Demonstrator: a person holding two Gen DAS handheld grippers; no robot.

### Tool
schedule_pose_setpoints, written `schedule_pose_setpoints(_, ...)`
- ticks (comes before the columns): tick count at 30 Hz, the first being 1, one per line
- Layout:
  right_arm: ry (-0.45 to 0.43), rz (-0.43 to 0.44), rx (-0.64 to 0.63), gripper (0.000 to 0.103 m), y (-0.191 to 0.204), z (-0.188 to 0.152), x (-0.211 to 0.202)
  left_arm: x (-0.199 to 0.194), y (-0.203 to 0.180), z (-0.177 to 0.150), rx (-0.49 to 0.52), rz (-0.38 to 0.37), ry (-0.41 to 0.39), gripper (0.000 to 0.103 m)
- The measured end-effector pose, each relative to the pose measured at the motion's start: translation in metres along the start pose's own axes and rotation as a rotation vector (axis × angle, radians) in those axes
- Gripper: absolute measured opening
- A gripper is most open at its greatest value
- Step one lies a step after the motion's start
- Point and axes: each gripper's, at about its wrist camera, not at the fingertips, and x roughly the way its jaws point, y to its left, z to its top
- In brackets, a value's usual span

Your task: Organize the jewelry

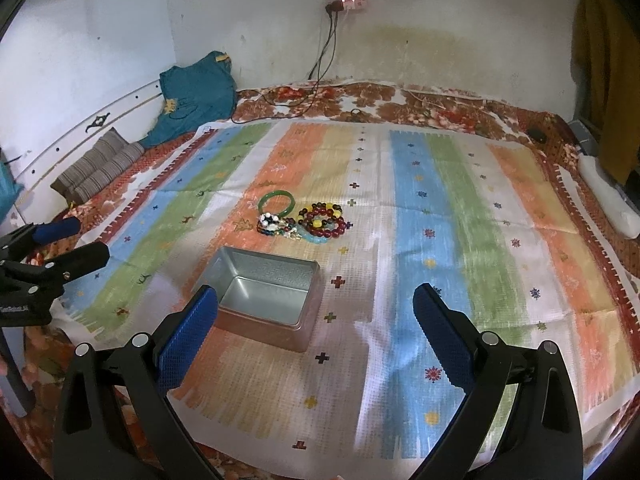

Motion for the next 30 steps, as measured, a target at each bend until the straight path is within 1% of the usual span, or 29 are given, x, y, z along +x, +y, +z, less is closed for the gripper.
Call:
schedule_pose_setpoints(2, -0.001, -0.004, 0.001, 0.099, -0.001, 0.003, 0.002, 0.002, -0.002, 0.0, 0.008, 0.013, 0.003, 0.098)
schedule_pose_setpoints(7, -0.005, -0.021, -0.008, 0.099, -0.002, 0.009, 0.006, 0.008, -0.006, 0.004, 0.036, 0.014, 0.011, 0.098)
schedule_pose_setpoints(11, -0.001, -0.025, -0.013, 0.099, 0.0, 0.012, 0.009, 0.011, -0.009, 0.007, 0.058, 0.058, 0.007, 0.098)
schedule_pose_setpoints(19, 0.026, -0.026, -0.02, 0.099, -0.001, 0.02, 0.02, 0.026, -0.003, 0.022, 0.056, 0.046, 0.041, 0.098)
schedule_pose_setpoints(23, 0.036, -0.021, -0.001, 0.099, -0.008, 0.029, 0.027, 0.033, 0.001, 0.03, 0.05, 0.062, 0.047, 0.098)
schedule_pose_setpoints(28, 0.046, -0.04, -0.001, 0.099, -0.012, 0.04, 0.038, 0.047, 0.004, 0.04, 0.047, 0.08, 0.06, 0.098)
schedule_pose_setpoints(30, 0.053, -0.039, 0.007, 0.099, -0.014, 0.043, 0.043, 0.052, 0.004, 0.044, 0.05, 0.076, 0.065, 0.098)
